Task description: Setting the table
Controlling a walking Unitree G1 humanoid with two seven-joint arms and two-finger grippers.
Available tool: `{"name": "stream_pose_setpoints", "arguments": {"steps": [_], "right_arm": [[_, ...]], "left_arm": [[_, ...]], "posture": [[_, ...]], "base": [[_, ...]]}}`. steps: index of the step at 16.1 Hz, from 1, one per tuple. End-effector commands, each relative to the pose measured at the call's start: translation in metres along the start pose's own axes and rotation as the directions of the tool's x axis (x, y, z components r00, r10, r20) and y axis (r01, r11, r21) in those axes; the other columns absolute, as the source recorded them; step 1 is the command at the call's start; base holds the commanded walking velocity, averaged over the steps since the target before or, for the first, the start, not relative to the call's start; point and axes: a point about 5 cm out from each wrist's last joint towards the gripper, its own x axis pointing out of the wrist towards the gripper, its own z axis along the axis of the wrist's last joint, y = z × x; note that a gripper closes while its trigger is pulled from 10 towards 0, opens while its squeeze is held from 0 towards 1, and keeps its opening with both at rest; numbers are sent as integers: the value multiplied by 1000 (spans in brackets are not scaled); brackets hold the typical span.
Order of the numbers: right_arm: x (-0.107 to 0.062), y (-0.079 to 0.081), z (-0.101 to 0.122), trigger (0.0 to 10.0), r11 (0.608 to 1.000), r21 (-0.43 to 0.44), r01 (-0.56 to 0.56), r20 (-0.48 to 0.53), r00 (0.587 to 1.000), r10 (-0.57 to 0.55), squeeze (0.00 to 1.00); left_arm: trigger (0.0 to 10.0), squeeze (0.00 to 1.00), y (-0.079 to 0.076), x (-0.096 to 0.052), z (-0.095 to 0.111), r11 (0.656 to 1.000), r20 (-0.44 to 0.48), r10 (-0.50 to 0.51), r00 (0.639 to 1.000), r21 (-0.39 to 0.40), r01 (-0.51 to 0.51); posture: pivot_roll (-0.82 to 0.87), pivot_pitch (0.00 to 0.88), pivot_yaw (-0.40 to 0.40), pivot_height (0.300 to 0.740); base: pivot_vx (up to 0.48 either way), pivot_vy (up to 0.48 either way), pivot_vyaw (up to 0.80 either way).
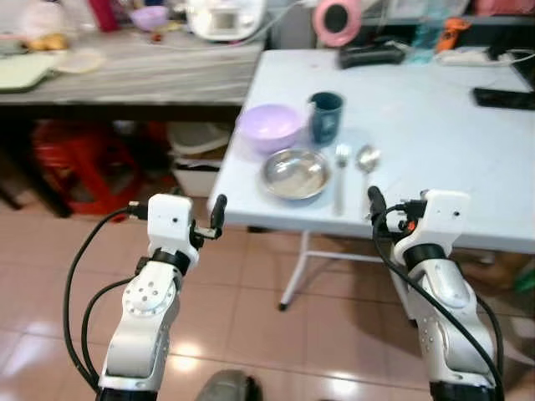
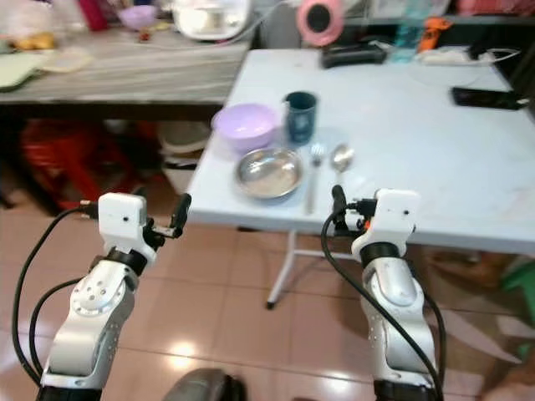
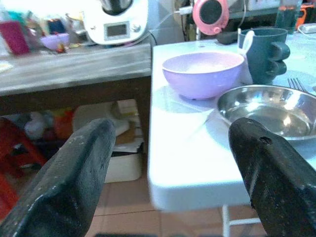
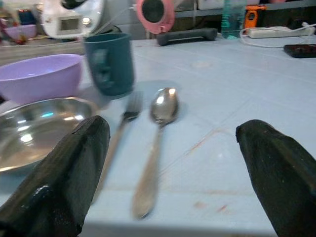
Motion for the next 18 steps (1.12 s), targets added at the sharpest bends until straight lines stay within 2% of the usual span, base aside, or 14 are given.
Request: {"name": "stream_pose_setpoints", "arguments": {"steps": [1, 4, 6, 12, 18], "right_arm": [[0, 8, 4, 10000, 1000, 6, -26, 16, 1000, 26, 0], [0, 8, 4, 10000, 1000, 6, -28, 20, 999, 28, 0], [0, 8, 6, 10000, 1000, 3, -30, 25, 999, 30, 0], [2, 18, 16, 10000, 995, -6, -98, 64, 993, 98, 0], [0, 15, 15, 10000, 996, -9, -84, 61, 995, 85, 0]], "left_arm": [[10000, 0, 5, 0, 1, 999, 5, 31, 1000, 11, -31], [10000, 0, 9, 1, 3, 998, 11, 64, 998, 13, -64], [10000, 0, 10, 1, 2, 998, 8, 56, 998, -29, -56], [10000, 0, 15, 4, 10, 995, 40, 101, 994, -10, -100], [10000, 0, 14, 3, 10, 996, 38, 90, 995, 7, -90]], "posture": [[-18, 74, 54, 740], [-19, 76, 53, 740], [-19, 82, 53, 740], [-19, 87, 54, 740], [-20, 96, 55, 740]], "base": [[337, 0, 0], [0, 0, 0], [0, 0, 0], [0, 0, 0], [0, 461, 0]]}}
